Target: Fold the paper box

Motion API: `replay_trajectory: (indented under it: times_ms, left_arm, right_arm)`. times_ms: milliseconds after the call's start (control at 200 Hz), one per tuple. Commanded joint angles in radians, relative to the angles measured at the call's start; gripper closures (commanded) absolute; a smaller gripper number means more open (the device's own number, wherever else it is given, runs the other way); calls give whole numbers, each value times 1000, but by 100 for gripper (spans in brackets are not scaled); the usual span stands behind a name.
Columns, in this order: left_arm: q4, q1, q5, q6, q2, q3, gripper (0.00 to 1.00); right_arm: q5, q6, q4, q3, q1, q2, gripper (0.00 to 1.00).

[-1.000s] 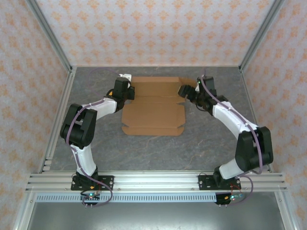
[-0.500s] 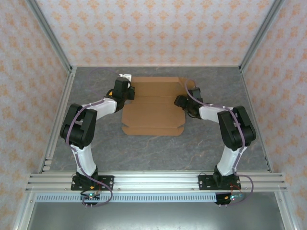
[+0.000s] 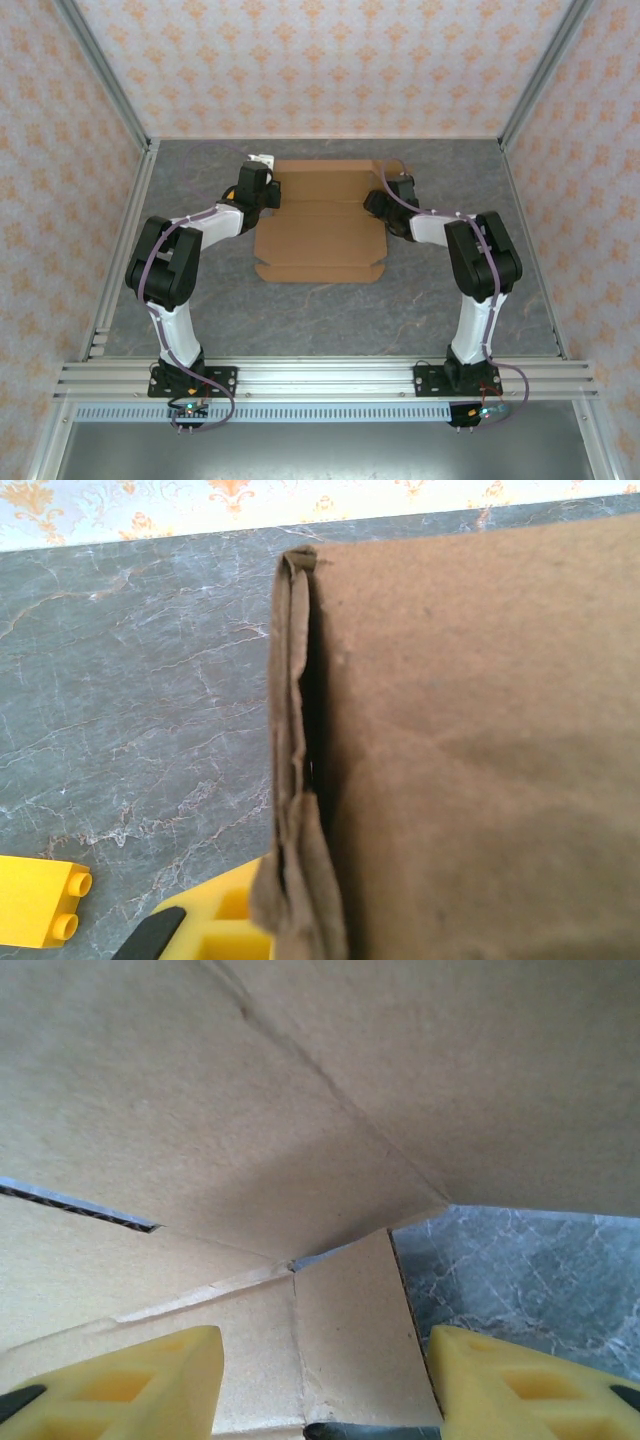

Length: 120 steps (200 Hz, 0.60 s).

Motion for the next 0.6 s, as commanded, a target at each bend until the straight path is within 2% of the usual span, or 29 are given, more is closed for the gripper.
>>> replay_trajectory:
  times_ms: [0, 315, 596]
  left_arm:
    - [7, 8, 3, -25, -26, -4, 100]
    - [2, 7, 10, -27, -22, 0, 100]
    - [2, 7, 16, -31, -19, 1, 100]
  right_arm:
    - [-23, -32, 70, 10, -6, -16, 47]
    - [-141, -20, 108, 10, 1, -11, 58]
    - [-176, 32, 117, 39, 26, 46, 62]
